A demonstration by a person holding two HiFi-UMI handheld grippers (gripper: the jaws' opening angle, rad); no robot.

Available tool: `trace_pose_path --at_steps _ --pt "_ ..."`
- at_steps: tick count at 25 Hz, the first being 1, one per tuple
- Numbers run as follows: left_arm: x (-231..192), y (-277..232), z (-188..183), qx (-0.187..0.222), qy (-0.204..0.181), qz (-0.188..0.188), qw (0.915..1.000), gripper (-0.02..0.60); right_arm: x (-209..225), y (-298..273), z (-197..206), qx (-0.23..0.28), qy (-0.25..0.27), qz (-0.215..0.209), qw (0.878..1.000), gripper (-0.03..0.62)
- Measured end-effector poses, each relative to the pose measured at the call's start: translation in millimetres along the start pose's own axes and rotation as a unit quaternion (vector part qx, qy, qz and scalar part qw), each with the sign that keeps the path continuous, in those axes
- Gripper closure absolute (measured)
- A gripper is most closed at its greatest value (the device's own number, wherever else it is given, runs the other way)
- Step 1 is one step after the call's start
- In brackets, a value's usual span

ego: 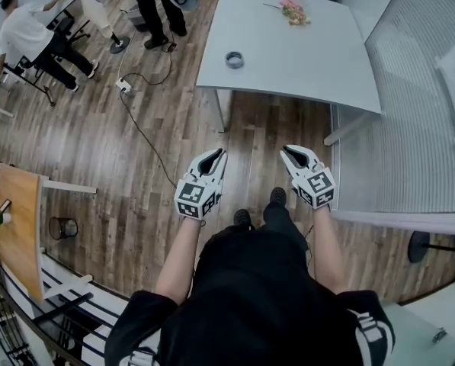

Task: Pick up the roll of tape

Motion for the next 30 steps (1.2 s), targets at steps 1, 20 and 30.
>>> trace_pose_path --at_steps 1,20,30 --pt "-0.1 0.7 0.2 0.001 0.000 0.000 1.0000 0.531 -0.5 -0.6 -0.7 0.001 0.002 -0.001 1.000 0.540" --pt "-10.1 15.8 0.3 0.012 0.013 -0.017 0.9997 0.405 -9.8 -6.0 -14.1 0.017 0.018 0.007 1.000 0.333" --pt "-14.5 18.0 6.7 0.008 0.021 -0.004 0.9997 0.360 -11.9 -9.1 -11.4 0.021 0.012 0.021 0.999 0.247"
Point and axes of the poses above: the fingertips, and each gripper's own axes: y backward along the fingers, x to its right, z out of its underside, the point moved 4 cm from there along y, backward along the fingers
